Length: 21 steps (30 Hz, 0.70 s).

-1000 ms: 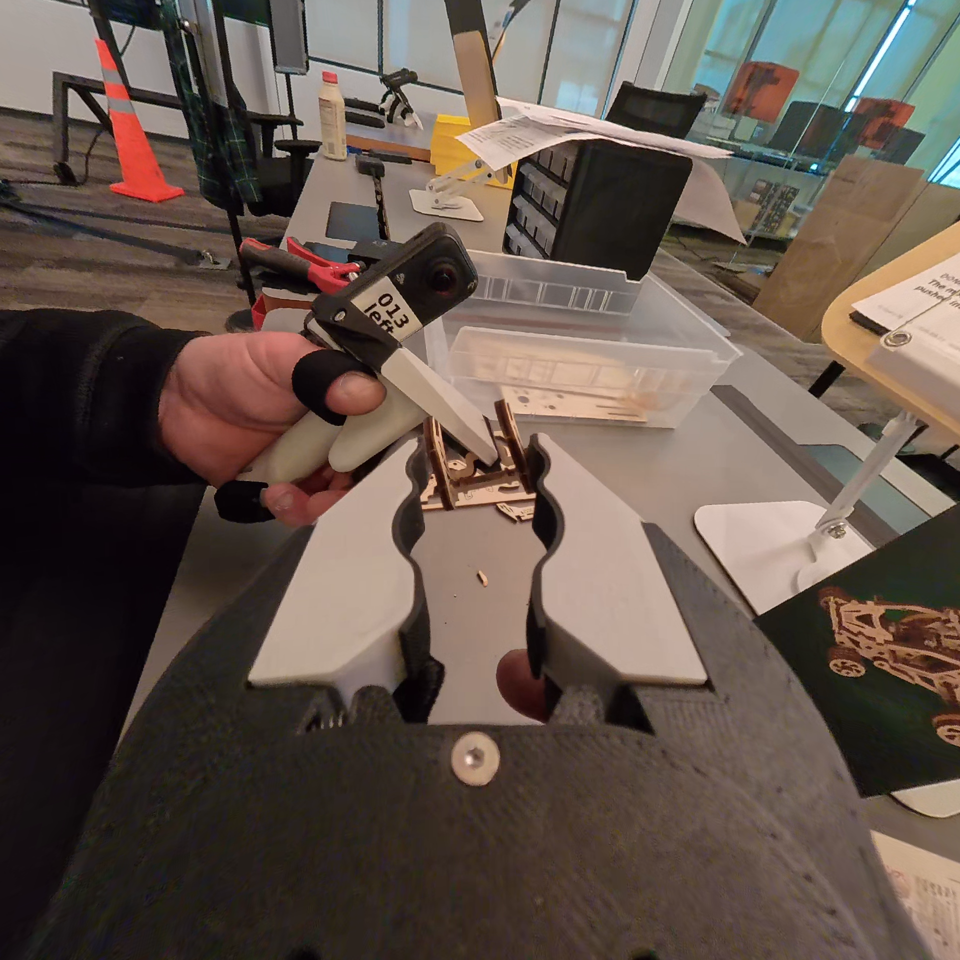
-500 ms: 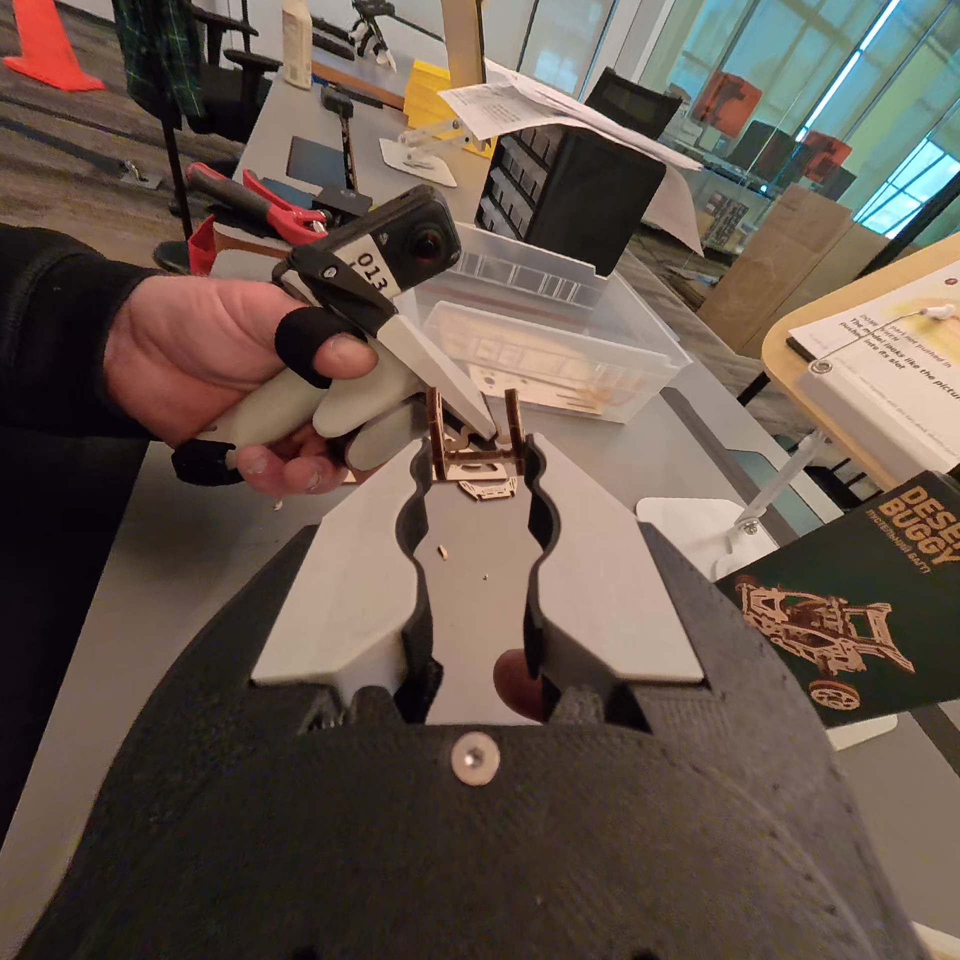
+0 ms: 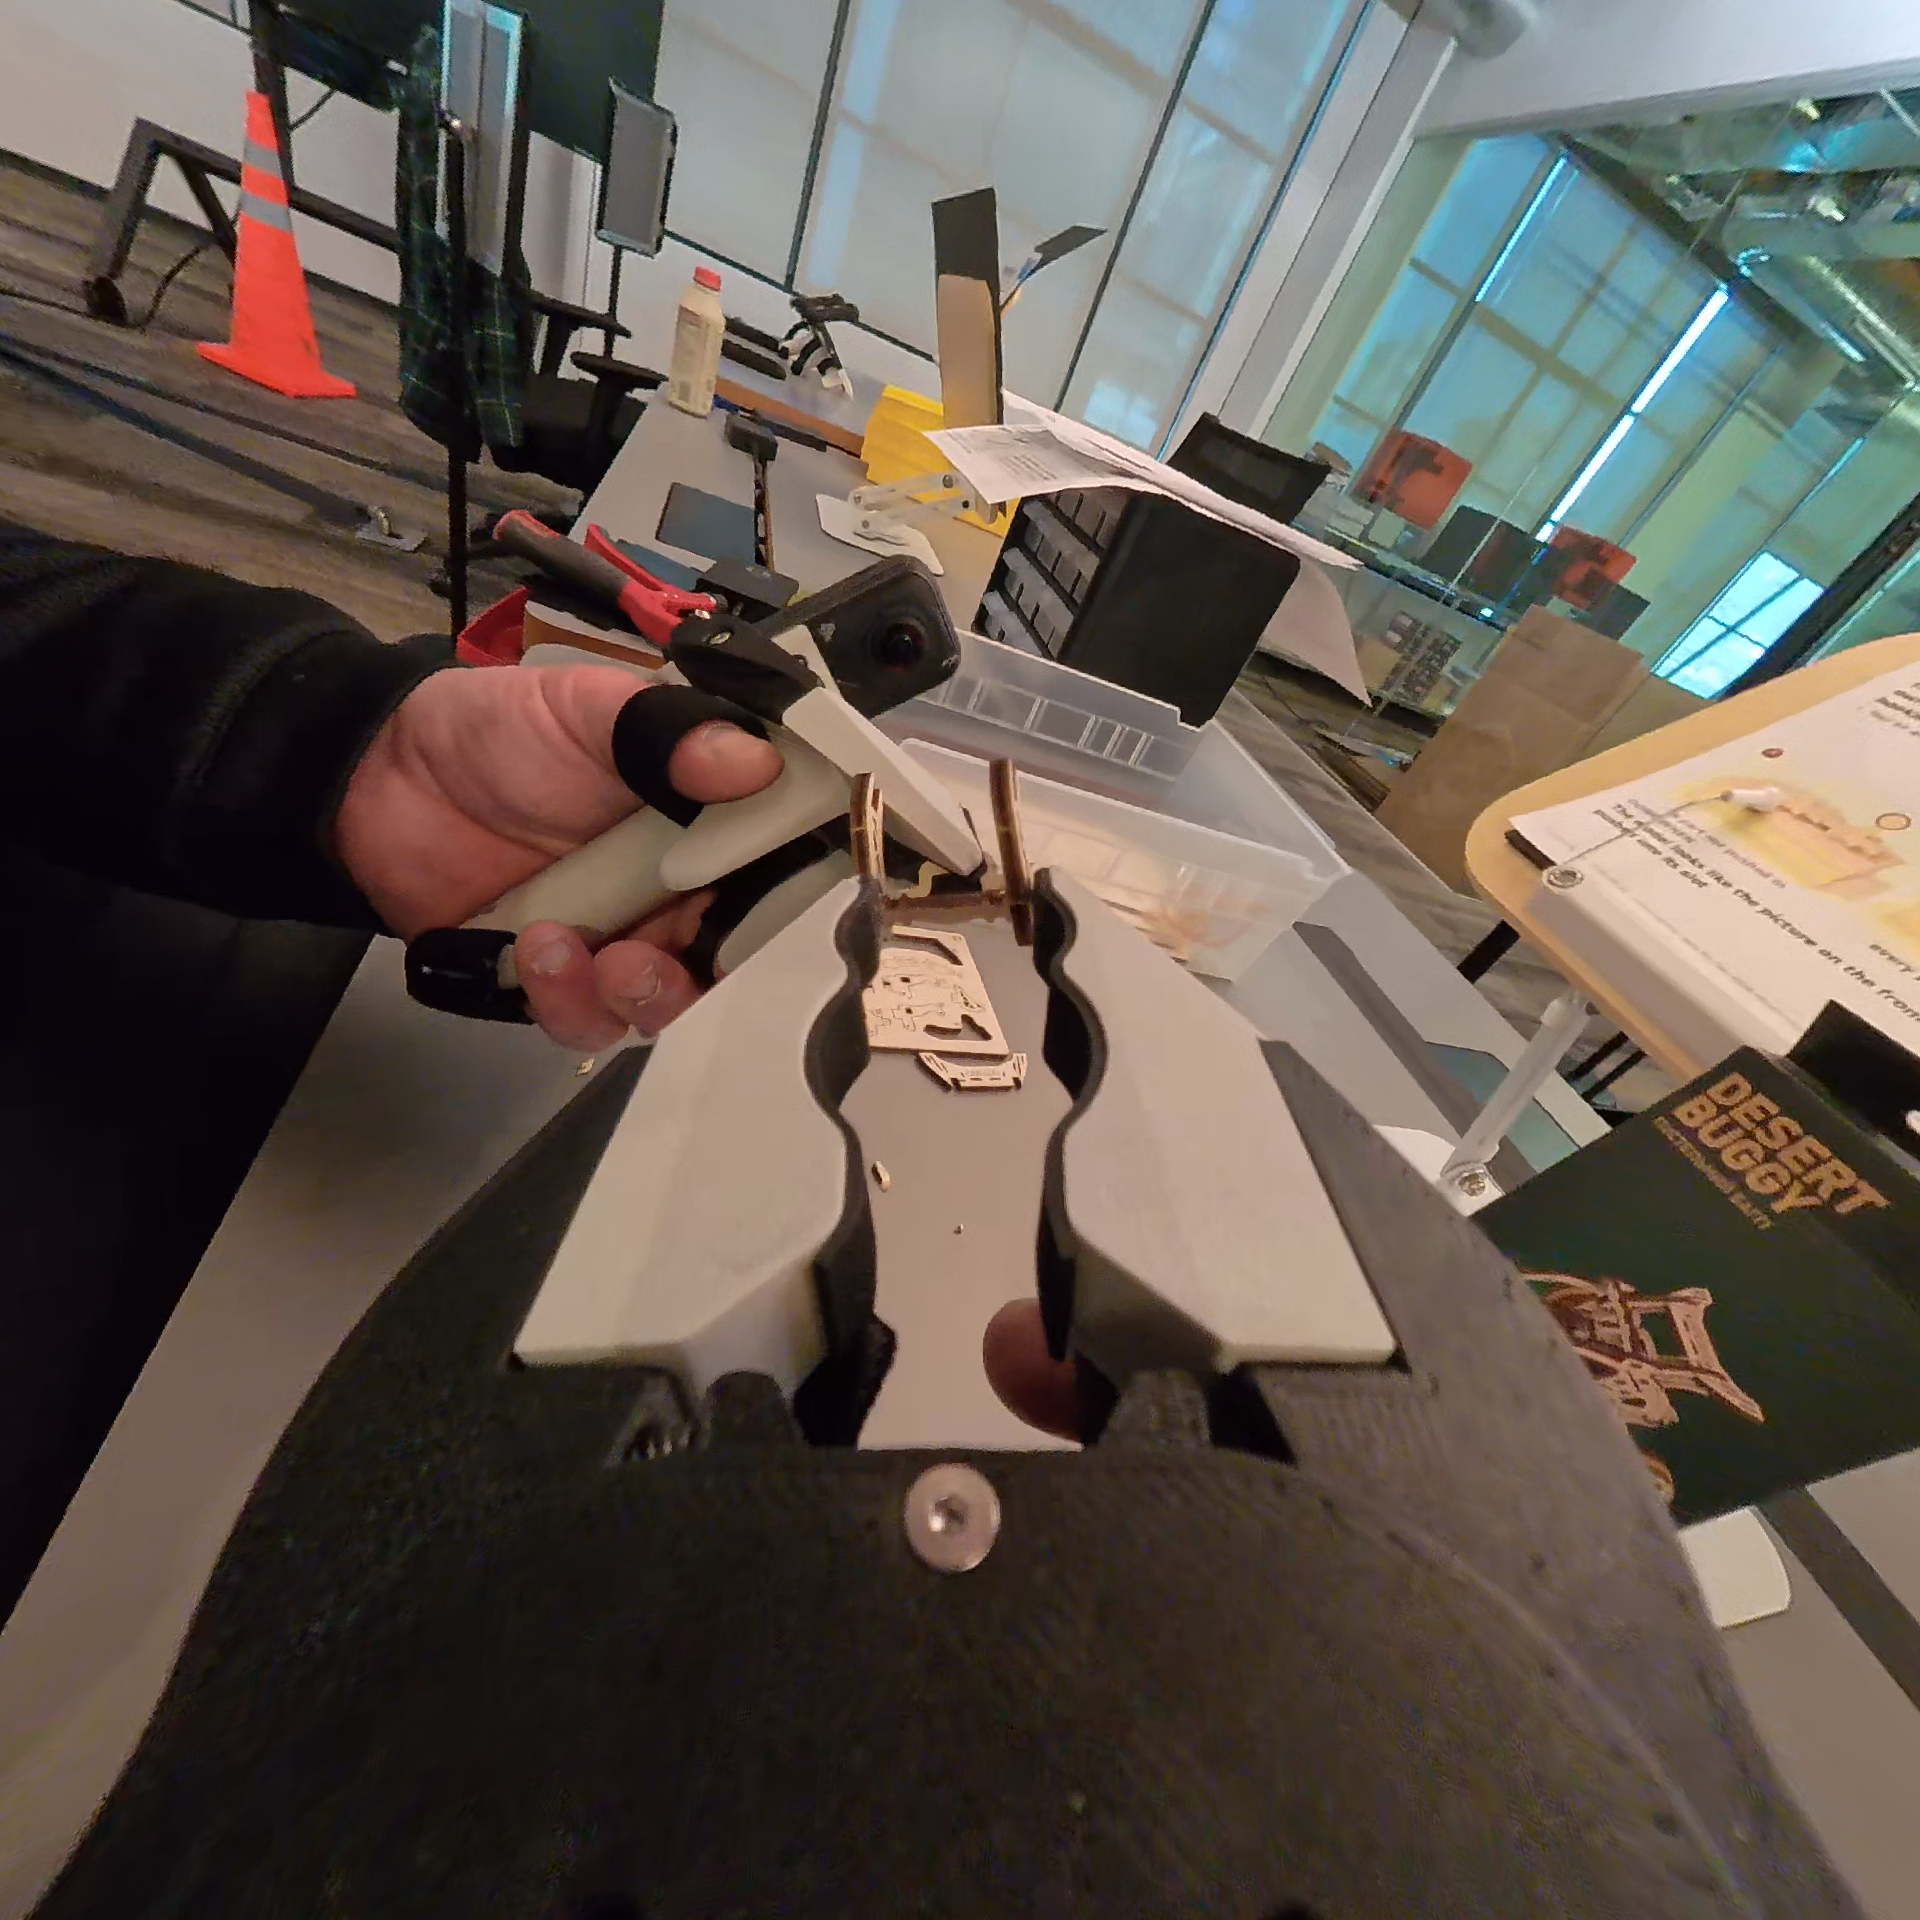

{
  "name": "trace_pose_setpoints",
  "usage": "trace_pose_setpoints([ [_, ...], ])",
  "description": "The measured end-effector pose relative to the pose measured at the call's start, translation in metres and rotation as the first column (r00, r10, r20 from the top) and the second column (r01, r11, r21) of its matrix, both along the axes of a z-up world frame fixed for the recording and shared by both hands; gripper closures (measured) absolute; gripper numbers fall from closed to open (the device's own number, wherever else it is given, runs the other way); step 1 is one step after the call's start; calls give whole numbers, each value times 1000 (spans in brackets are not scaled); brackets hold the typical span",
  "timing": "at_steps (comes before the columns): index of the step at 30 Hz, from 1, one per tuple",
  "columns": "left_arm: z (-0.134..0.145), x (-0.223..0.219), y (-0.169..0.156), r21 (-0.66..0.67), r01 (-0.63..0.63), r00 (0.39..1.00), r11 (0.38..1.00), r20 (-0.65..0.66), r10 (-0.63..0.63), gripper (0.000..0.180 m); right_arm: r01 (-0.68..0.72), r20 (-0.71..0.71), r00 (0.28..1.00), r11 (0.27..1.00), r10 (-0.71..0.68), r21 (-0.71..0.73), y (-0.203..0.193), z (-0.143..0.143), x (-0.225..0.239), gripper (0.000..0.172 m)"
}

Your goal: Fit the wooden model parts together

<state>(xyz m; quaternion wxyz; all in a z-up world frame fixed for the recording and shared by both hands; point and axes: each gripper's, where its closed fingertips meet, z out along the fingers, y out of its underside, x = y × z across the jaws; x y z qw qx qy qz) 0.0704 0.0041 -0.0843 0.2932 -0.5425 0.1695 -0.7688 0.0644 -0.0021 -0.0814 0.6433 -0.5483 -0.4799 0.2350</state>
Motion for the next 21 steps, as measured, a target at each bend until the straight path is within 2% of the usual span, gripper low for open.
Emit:
trace_pose_setpoints([
  [5, 5, 2, -3, 109, -52, 998, 993, -33, 56, 179, 31, -119, 992, 987, -50, -158, 8, 4, 9, 144],
  [10, 3, 5, 0, 250, -144, 976, 958, -125, 180, 178, 13, -194, 977, 932, -89, -362, 14, -4, 9, 149],
  [14, 5, 4, 3, 339, -210, 952, 917, -143, 271, 179, -81, -313, 945, 855, -99, -513, 14, -5, 9, 155],
  [16, 6, 4, 3, 343, -213, 952, 915, -140, 274, 179, -160, -390, 916, 802, -98, -576, 12, -4, 8, 159],
  [21, 7, 5, 3, 374, -224, 943, 900, -150, 297, 179, -249, -469, 880, 770, -74, -588, 9, -1, 5, 169],
])
